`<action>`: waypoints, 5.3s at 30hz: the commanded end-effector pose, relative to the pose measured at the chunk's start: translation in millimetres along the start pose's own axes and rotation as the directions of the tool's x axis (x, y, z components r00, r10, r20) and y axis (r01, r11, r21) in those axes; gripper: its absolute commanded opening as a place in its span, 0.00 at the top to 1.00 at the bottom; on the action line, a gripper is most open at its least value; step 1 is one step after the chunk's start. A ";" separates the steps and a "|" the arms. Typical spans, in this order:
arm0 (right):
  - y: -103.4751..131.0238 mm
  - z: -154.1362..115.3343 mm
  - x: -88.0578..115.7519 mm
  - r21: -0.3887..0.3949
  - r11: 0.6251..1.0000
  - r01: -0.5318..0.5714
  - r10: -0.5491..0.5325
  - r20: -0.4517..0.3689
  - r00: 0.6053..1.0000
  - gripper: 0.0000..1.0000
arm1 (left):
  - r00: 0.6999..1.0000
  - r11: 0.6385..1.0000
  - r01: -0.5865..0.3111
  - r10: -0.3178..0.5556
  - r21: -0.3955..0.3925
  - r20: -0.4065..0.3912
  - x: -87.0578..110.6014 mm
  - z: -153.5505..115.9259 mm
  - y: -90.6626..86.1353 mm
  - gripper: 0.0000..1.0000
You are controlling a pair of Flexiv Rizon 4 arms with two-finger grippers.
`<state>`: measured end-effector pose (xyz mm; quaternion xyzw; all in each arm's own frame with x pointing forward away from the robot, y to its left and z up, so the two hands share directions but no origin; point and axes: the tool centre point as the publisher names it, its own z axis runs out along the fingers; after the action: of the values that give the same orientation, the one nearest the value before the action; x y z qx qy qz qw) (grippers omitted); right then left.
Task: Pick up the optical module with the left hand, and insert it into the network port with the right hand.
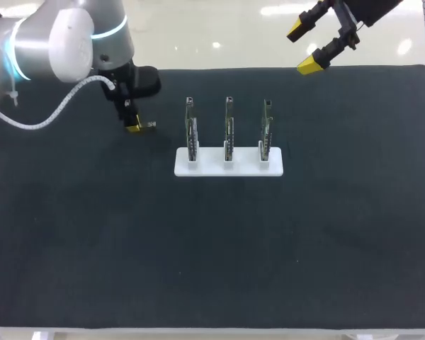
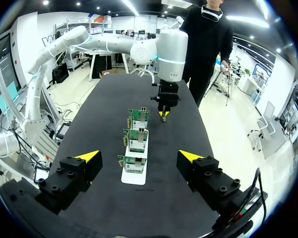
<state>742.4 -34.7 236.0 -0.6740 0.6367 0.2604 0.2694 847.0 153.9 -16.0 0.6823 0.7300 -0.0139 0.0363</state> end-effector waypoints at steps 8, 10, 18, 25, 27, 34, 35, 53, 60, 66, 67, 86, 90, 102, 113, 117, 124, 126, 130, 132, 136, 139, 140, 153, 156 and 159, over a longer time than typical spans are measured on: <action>0.6 0.2 0.1 0.002 1.000 0.001 -0.001 0.001 1.000 0.00 | 0.998 1.000 -0.017 0.016 0.020 0.065 0.3 -23.7 -2.3 1.00; 0.6 0.2 0.1 0.002 1.000 0.001 -0.001 0.001 1.000 0.00 | 0.994 1.000 -0.027 0.025 0.017 0.105 -1.3 -35.1 -4.1 1.00; 0.6 0.2 0.1 0.002 1.000 0.001 -0.001 0.001 1.000 0.00 | 0.958 0.998 -0.063 0.054 0.024 0.281 -12.4 -85.0 -18.1 1.00; 0.6 0.2 0.1 0.002 1.000 0.001 -0.001 0.001 1.000 0.00 | 0.912 0.996 -0.083 0.065 0.027 0.405 -20.5 -121.6 -32.4 1.00; 0.6 0.2 0.1 0.002 1.000 0.001 -0.001 0.001 1.000 0.00 | 0.896 0.997 -0.078 0.061 0.021 0.440 -22.4 -130.1 -35.6 1.00; 0.6 0.2 0.1 0.002 1.000 0.001 -0.001 0.001 1.000 0.00 | 0.827 0.997 -0.073 0.062 -0.003 0.559 -25.6 -155.5 -50.6 1.00; 0.6 0.2 0.1 0.002 1.000 0.001 -0.001 0.001 1.000 0.00 | 0.820 0.997 -0.077 0.064 -0.001 0.568 -25.3 -160.3 -53.3 1.00; 0.6 0.2 0.1 0.002 1.000 0.001 -0.001 0.001 1.000 0.00 | 0.628 0.995 -0.093 0.092 -0.043 0.773 -35.0 -219.5 -90.4 1.00; 0.6 0.2 0.1 0.002 1.000 0.001 -0.001 0.001 1.000 0.00 | 0.628 0.995 -0.093 0.092 -0.043 0.773 -35.0 -219.5 -90.4 1.00; 0.6 0.2 0.1 0.002 1.000 0.001 -0.001 0.001 1.000 0.00 | 0.628 0.995 -0.093 0.092 -0.043 0.773 -35.0 -219.5 -90.4 1.00; 0.6 0.2 0.1 0.002 1.000 0.001 -0.001 0.001 1.000 0.00 | 0.628 0.995 -0.093 0.092 -0.043 0.773 -35.0 -219.5 -90.4 1.00; 0.6 0.2 0.1 0.002 1.000 0.001 -0.001 0.001 1.000 0.00 | 0.412 0.987 -0.147 0.126 -0.070 0.903 -80.9 -227.9 -99.3 1.00; 0.6 0.2 0.1 0.002 1.000 0.001 -0.001 0.001 1.000 0.00 | 0.368 0.985 -0.165 0.114 -0.055 0.923 -97.8 -226.0 -101.5 1.00; 0.6 0.2 0.1 0.002 1.000 0.001 -0.001 0.001 1.000 0.00 | 0.254 0.978 -0.199 0.107 -0.057 0.961 -143.2 -221.3 -117.2 1.00; 0.6 0.2 0.1 0.002 1.000 0.001 -0.001 0.001 1.000 0.00 | 0.209 0.975 -0.217 0.090 -0.044 0.974 -173.8 -219.0 -142.2 1.00; 0.6 0.2 0.1 0.002 1.000 0.001 -0.001 0.001 1.000 0.00 | 0.197 0.982 -0.179 0.093 -0.057 0.976 -181.0 -218.4 -145.6 1.00; 0.6 0.2 0.1 0.002 1.000 0.001 -0.001 0.001 1.000 0.00 | 0.191 0.988 -0.145 0.083 -0.056 0.978 -187.3 -213.2 -149.5 1.00; 0.6 0.2 0.1 0.002 1.000 0.001 -0.001 0.001 1.000 0.00 | 0.187 0.989 -0.136 0.084 -0.058 0.979 -189.0 -211.0 -150.9 1.00; 0.6 0.2 0.1 0.002 1.000 0.001 -0.001 0.001 1.000 0.00 | 0.184 0.991 -0.117 0.079 -0.057 0.980 -194.7 -209.0 -152.9 1.00; 0.6 0.2 0.1 0.002 1.000 0.001 -0.001 0.001 1.000 0.00 | 0.180 0.992 -0.115 0.073 -0.053 0.981 -197.0 -208.5 -154.0 1.00; 0.6 0.2 0.1 0.002 1.000 0.001 -0.001 0.001 1.000 0.00 | 0.175 0.992 -0.118 0.074 -0.054 0.982 -200.3 -208.2 -155.5 1.00; 0.6 0.2 0.1 0.002 1.000 0.001 -0.001 0.001 1.000 0.00 | 0.171 0.990 -0.132 0.069 -0.047 0.983 -202.9 -208.9 -155.6 1.00; 0.6 0.2 0.1 0.002 1.000 0.001 -0.001 0.001 1.000 0.00 | 0.171 0.990 -0.133 0.067 -0.044 0.983 -204.3 -209.1 -155.2 1.00; 0.6 0.2 0.1 0.002 1.000 0.001 -0.001 0.001 1.000 0.00 | 0.173 0.990 -0.137 0.065 -0.041 0.983 -205.2 -209.2 -154.8 1.00; 0.6 0.2 0.1 0.002 1.000 0.001 -0.001 0.001 1.000 0.00 | 0.173 0.990 -0.137 0.065 -0.041 0.983 -205.2 -209.2 -154.8 1.00; 0.6 0.2 0.1 0.002 1.000 0.001 -0.001 0.001 1.000 0.00 | 0.173 0.990 -0.137 0.065 -0.041 0.983 -205.2 -209.2 -154.8 1.00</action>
<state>742.4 -34.7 236.0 -0.6739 0.6367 0.2604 0.2694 699.1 -46.4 203.6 0.5626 0.4909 -0.4656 0.4750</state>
